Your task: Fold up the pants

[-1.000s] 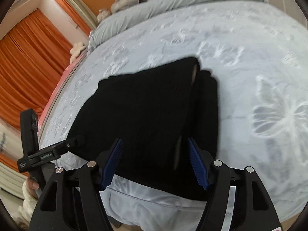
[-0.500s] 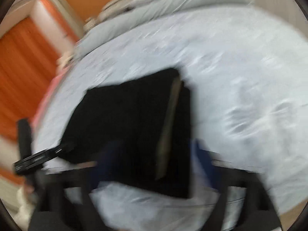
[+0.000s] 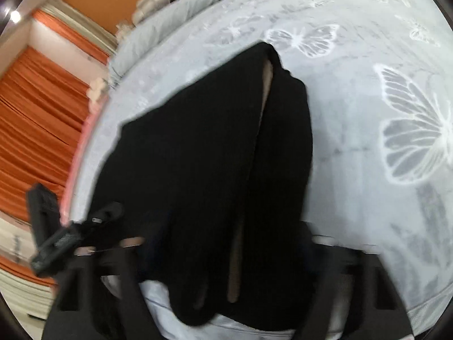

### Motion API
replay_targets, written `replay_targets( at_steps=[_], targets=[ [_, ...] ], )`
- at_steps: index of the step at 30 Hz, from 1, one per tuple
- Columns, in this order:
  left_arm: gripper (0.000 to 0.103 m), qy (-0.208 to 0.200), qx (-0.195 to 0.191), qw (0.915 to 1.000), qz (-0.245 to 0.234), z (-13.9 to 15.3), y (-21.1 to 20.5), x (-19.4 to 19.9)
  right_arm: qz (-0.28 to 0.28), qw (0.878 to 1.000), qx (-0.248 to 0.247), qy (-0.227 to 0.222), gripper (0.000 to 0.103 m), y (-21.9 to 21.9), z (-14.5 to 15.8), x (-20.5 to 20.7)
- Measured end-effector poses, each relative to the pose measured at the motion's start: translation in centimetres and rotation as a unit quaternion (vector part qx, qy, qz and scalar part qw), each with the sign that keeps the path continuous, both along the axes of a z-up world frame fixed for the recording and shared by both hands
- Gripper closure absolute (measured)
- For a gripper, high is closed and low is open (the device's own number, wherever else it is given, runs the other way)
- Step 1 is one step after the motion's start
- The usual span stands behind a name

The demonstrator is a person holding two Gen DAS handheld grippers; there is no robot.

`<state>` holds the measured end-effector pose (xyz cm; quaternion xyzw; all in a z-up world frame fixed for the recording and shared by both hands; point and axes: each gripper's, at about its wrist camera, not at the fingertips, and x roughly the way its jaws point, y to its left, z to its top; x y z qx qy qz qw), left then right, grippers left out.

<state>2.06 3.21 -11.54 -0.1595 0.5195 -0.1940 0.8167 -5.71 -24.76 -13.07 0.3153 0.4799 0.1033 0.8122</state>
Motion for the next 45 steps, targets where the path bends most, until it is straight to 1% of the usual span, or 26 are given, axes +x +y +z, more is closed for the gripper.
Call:
replay_targets(
  at_steps=[1,3,6,8,9,10,11,12,13,14,15,17,18,19,20,21,22,23,24,25,28,31,34,37,42,45],
  targets=[
    [0.056,-0.002,-0.008,1.0000,0.000,0.4,0.3,-0.1,0.000,1.000,0.017,-0.005,0.060,-0.2,0.3,0.0],
    [0.064,-0.007,-0.025,0.9996,-0.005,1.5,0.6,-0.6,0.003,1.000,0.016,-0.022,0.063,0.2,1.6,-0.3],
    [0.065,-0.014,-0.050,0.9984,-0.023,3.6,2.1,-2.9,0.025,0.998,0.030,-0.048,0.063,0.9,3.9,-2.3],
    [0.063,-0.005,-0.059,0.9976,-0.037,3.4,2.8,-3.8,0.032,0.998,0.039,-0.042,0.061,0.8,3.5,-3.3],
    [0.056,0.006,-0.049,0.9980,-0.038,2.2,3.0,-4.5,0.031,0.999,0.038,-0.022,0.057,0.7,2.2,-3.6],
    [0.048,0.020,-0.036,0.9985,-0.036,1.1,3.1,-4.8,0.023,0.999,0.023,0.002,0.052,0.6,0.5,-3.7],
    [0.041,0.038,-0.019,0.9986,-0.032,-0.2,2.9,-4.7,0.010,0.999,0.025,0.019,0.045,0.3,-0.9,-3.6],
    [0.034,0.044,-0.023,0.9985,-0.023,-0.8,2.9,-4.6,0.002,0.999,0.040,0.015,0.039,-0.1,-0.9,-3.5],
    [0.029,0.044,-0.037,0.9983,-0.012,-0.9,3.1,-4.5,0.008,0.999,0.045,0.015,0.034,0.0,-0.6,-3.1],
    [0.024,0.044,-0.041,0.9981,-0.015,-0.8,3.0,-4.3,0.013,0.999,0.040,0.014,0.026,0.2,-0.4,-2.7],
    [0.012,0.042,-0.040,0.9981,-0.019,-0.8,2.8,-4.2,0.015,0.999,0.031,0.010,0.024,0.4,-0.3,-2.3],
    [0.009,0.042,-0.043,0.9982,-0.005,-1.1,2.5,-3.9,0.015,1.000,0.012,0.007,0.020,0.9,-0.4,-2.2],
    [0.009,0.039,-0.042,0.9984,0.000,-1.1,2.2,-3.7,0.015,1.000,-0.003,0.003,0.021,1.4,-0.2,-2.0],
    [0.013,0.037,-0.039,0.9986,-0.001,-1.0,2.1,-3.9,0.014,1.000,-0.013,0.002,0.024,1.7,-0.1,-1.9],
    [0.026,0.032,-0.035,0.9989,-0.004,-0.8,1.8,-3.8,0.013,1.000,-0.024,0.001,0.040,1.8,-0.1,-1.8],
    [0.041,0.030,-0.029,0.9991,-0.006,-0.8,1.5,-3.7,0.015,1.000,-0.014,-0.004,0.053,1.7,0.0,-1.6],
    [0.053,0.021,-0.028,0.9994,-0.005,-0.4,1.5,-3.8,0.014,1.000,0.004,-0.006,0.055,1.5,0.1,-1.8],
    [0.057,0.010,-0.029,0.9995,-0.007,0.2,1.5,-4.1,0.012,1.000,0.004,-0.014,0.058,1.4,0.5,-1.8],
    [0.062,0.000,-0.024,0.9997,-0.010,0.7,1.4,-4.6,0.014,1.000,-0.008,-0.024,0.059,1.9,1.0,-2.8],
    [0.064,-0.018,-0.008,0.9997,-0.016,1.5,0.9,-4.9,0.016,0.999,-0.013,-0.032,0.060,1.9,1.4,-3.6],
    [0.067,-0.051,0.021,0.9983,-0.021,3.4,0.2,-5.3,0.019,0.998,-0.025,-0.063,0.061,2.3,3.3,-4.7],
    [0.068,-0.087,0.037,0.9952,-0.025,6.2,-0.1,-5.8,0.020,0.995,-0.034,-0.089,0.061,2.5,5.5,-4.9],
    [0.068,-0.122,0.056,0.9906,-0.027,8.9,-0.2,-6.0,0.021,0.993,-0.033,-0.112,0.061,2.2,7.6,-5.2],
    [0.068,-0.150,0.067,0.9860,-0.028,11.6,-0.4,-6.0,0.021,0.990,-0.035,-0.137,0.061,2.1,9.9,-5.0],
    [0.067,-0.196,0.083,0.9768,-0.025,16.2,-0.5,-5.5,0.025,0.983,-0.040,-0.178,0.061,2.8,14.0,-3.2],
    [0.067,-0.218,0.087,0.9719,-0.021,18.6,-0.6,-4.7,0.029,0.978,-0.045,-0.200,0.061,3.4,16.3,-1.6]
  ],
)
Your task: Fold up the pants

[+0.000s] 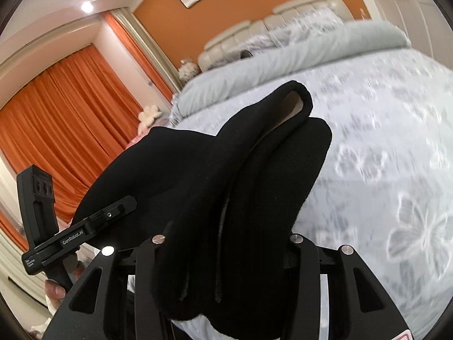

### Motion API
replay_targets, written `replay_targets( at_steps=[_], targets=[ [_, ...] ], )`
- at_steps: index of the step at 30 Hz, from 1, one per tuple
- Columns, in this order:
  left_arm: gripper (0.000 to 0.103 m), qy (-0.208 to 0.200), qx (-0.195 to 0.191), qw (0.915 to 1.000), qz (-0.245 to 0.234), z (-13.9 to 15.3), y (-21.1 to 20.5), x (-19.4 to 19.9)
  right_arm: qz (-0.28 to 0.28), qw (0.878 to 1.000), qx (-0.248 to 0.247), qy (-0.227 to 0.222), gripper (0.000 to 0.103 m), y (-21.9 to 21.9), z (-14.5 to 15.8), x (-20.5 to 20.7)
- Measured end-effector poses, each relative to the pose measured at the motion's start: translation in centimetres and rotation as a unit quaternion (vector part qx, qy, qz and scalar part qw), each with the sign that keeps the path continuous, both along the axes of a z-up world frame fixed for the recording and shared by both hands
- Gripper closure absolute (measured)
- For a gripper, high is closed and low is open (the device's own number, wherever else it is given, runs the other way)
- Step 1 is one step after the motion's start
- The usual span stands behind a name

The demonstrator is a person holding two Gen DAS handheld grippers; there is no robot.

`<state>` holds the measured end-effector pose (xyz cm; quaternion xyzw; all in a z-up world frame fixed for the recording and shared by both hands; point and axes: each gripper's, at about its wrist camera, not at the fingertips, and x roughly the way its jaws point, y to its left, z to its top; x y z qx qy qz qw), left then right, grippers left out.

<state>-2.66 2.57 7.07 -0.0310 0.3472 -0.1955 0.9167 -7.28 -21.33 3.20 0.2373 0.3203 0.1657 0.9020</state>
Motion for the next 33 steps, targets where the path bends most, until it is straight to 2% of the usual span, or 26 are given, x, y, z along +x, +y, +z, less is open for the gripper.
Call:
replay_targets(
  at_steps=[10,20,24,28,33],
  targets=[
    [0.067,-0.068,-0.007,0.9977,0.005,6.7,-1.0,3.8,0.004,0.997,-0.024,-0.071,0.061,-0.5,7.2,4.1],
    [0.067,-0.125,-0.010,0.9921,0.006,12.0,-3.1,10.4,0.003,0.993,-0.024,-0.116,0.061,-2.5,11.5,10.9],
    [0.066,-0.144,-0.005,0.9894,0.013,12.2,-4.0,13.7,0.001,0.992,-0.029,-0.124,0.061,-3.2,11.7,14.7],
    [0.066,-0.140,-0.006,0.9899,0.021,10.9,-4.7,17.6,0.000,0.993,-0.023,-0.118,0.061,-3.9,10.6,18.2],
    [0.065,-0.130,-0.011,0.9908,0.033,6.7,-5.1,23.6,-0.002,0.995,-0.004,-0.095,0.060,-4.5,6.3,23.7]
  ],
)
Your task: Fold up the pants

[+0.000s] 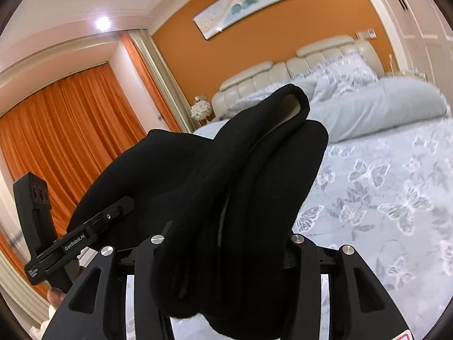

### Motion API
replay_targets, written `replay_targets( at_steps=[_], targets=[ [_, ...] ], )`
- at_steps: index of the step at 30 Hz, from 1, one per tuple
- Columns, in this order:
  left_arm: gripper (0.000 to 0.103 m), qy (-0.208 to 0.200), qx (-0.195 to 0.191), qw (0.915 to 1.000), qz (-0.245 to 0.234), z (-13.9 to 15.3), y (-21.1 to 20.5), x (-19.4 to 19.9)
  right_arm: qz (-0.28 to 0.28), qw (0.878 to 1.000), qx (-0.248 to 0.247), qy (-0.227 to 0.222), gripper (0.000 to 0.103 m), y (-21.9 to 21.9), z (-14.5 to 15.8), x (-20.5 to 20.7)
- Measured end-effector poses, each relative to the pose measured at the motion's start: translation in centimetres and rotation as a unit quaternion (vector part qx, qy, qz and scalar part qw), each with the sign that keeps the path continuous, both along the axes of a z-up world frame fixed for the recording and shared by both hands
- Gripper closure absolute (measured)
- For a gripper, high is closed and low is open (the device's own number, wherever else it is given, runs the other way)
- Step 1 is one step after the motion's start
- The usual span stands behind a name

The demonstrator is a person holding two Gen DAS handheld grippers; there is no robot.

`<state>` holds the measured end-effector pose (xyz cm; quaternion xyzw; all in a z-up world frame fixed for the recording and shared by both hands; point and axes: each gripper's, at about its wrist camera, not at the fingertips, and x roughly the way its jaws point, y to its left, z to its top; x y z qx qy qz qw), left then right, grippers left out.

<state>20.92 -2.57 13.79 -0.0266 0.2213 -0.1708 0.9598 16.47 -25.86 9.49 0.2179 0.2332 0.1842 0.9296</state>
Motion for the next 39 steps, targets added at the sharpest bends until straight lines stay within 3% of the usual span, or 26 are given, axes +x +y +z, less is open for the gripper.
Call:
replay_targets(
  at_steps=[6,11,12,14,15,16,17,19,20,21,23,26,29,31,32,33,35,37,39],
  targets=[
    [0.064,0.052,0.011,0.9984,0.022,-8.7,-0.2,6.3,0.001,0.999,-0.002,0.053,0.060,0.1,-8.8,6.7],
    [0.064,0.116,0.029,0.9923,0.032,-18.6,-0.1,11.0,0.004,0.991,-0.024,0.130,0.056,0.8,-18.6,10.9],
    [0.062,0.147,0.037,0.9879,0.035,-21.4,0.0,12.0,0.006,0.987,-0.036,0.156,0.048,1.0,-20.8,11.6],
    [0.043,0.186,0.041,0.9803,0.053,-24.9,0.6,12.8,0.013,0.980,-0.033,0.194,0.038,0.7,-24.3,11.7],
    [0.030,0.186,0.022,0.9806,0.060,-25.8,1.5,12.4,0.017,0.983,0.005,0.184,0.032,-0.3,-24.4,11.1],
    [0.019,0.178,0.000,0.9816,0.070,-25.6,2.9,11.7,0.011,0.978,0.013,0.209,0.028,-1.5,-23.9,10.6],
    [0.018,0.177,0.004,0.9810,0.080,-24.8,3.9,11.1,0.000,0.976,0.004,0.217,0.025,-2.1,-23.5,10.2],
    [0.019,0.163,0.025,0.9829,0.083,-22.4,5.5,9.8,-0.046,0.979,-0.032,0.194,0.025,-4.0,-20.8,7.7],
    [0.020,0.141,0.030,0.9851,0.094,-20.8,6.1,9.0,-0.064,0.981,-0.048,0.179,0.032,-4.2,-19.6,6.9],
    [0.020,0.110,0.030,0.9875,0.108,-19.0,6.6,8.2,-0.080,0.984,-0.070,0.145,0.049,-4.1,-17.5,5.8],
    [0.020,0.082,0.020,0.9897,0.116,-16.2,6.4,7.9,-0.059,0.987,-0.090,0.116,0.064,-2.3,-14.4,5.8],
    [0.012,0.105,-0.005,0.9883,0.110,-14.3,4.1,9.9,-0.010,0.990,-0.105,0.096,0.066,2.8,-12.1,8.3],
    [0.011,0.152,0.043,0.9814,0.110,-17.3,0.5,13.4,-0.009,0.980,-0.158,0.121,0.069,6.6,-14.3,12.3],
    [0.010,0.200,0.117,0.9648,0.123,-22.3,-1.1,15.9,-0.061,0.962,-0.203,0.172,0.073,5.6,-18.7,14.7],
    [0.009,0.212,0.132,0.9608,0.120,-24.1,-1.2,16.8,-0.061,0.965,-0.170,0.189,0.073,3.5,-21.7,15.3],
    [0.008,0.199,0.105,0.9690,0.103,-25.6,-0.5,16.5,-0.054,0.977,-0.126,0.165,0.079,1.9,-22.1,14.7],
    [0.008,0.186,0.070,0.9750,0.100,-25.5,0.6,15.7,-0.052,0.980,-0.092,0.167,0.082,0.6,-21.9,14.0],
    [0.008,0.190,0.075,0.9736,0.101,-24.6,0.8,15.0,-0.057,0.974,-0.123,0.179,0.082,1.3,-20.7,13.0],
    [0.010,0.180,0.101,0.9722,0.111,-23.4,0.4,13.9,-0.077,0.966,-0.159,0.189,0.073,1.9,-19.1,11.8]
  ],
)
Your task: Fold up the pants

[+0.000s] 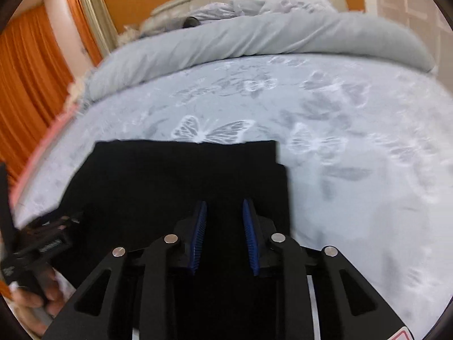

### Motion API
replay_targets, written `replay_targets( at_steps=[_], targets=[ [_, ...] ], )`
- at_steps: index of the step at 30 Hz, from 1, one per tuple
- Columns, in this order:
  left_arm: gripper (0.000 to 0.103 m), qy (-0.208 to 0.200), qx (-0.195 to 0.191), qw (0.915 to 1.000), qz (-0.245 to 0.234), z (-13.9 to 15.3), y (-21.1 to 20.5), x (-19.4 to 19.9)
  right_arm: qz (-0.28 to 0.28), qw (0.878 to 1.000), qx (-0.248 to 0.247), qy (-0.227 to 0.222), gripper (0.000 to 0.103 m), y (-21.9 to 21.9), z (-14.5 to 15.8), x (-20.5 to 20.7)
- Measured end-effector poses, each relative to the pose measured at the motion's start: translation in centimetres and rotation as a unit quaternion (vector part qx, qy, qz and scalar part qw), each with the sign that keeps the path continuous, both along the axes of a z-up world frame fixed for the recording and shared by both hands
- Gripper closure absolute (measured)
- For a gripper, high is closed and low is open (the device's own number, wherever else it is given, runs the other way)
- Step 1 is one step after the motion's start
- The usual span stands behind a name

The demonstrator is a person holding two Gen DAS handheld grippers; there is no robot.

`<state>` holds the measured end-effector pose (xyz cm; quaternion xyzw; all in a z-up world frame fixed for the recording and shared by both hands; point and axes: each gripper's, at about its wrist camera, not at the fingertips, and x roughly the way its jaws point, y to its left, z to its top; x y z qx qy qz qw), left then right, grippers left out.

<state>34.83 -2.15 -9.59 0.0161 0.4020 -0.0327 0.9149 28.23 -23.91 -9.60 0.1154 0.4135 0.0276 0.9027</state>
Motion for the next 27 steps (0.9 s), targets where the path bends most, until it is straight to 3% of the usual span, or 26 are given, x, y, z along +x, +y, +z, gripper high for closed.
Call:
replay_targets(
  at_steps=[2,4,8,13,15,21,24,27],
  targets=[
    [0.010,-0.017,0.025,0.9995,-0.007,2.1,-0.1,-2.4,-0.017,1.000,-0.004,0.005,0.073,-0.5,1.4,-1.9],
    [0.010,-0.027,0.033,0.9990,-0.016,4.0,0.1,-4.6,-0.030,0.999,0.022,-0.001,0.070,-1.6,3.2,-5.2],
    [0.009,-0.040,0.045,0.9977,-0.031,7.1,0.5,-10.2,-0.041,0.998,0.040,-0.020,0.049,-2.6,5.4,-10.3],
    [0.009,-0.044,0.055,0.9968,-0.038,9.1,1.6,-17.1,-0.042,0.997,0.052,-0.049,0.035,-2.2,7.9,-18.0],
    [0.008,-0.041,0.053,0.9971,-0.036,9.2,2.2,-19.7,-0.046,0.996,0.047,-0.058,0.027,-1.9,8.5,-20.5],
    [0.005,-0.038,0.058,0.9971,-0.030,8.3,3.2,-26.3,-0.054,0.997,0.030,-0.055,0.022,-0.4,7.9,-26.6],
    [0.005,-0.036,0.062,0.9968,-0.037,7.2,3.3,-28.2,-0.056,0.997,0.037,-0.040,0.020,0.3,6.7,-28.1],
    [0.005,-0.032,0.041,0.9982,-0.031,6.2,4.0,-29.1,-0.051,0.998,0.029,-0.022,0.020,1.4,5.7,-28.3]
  ],
)
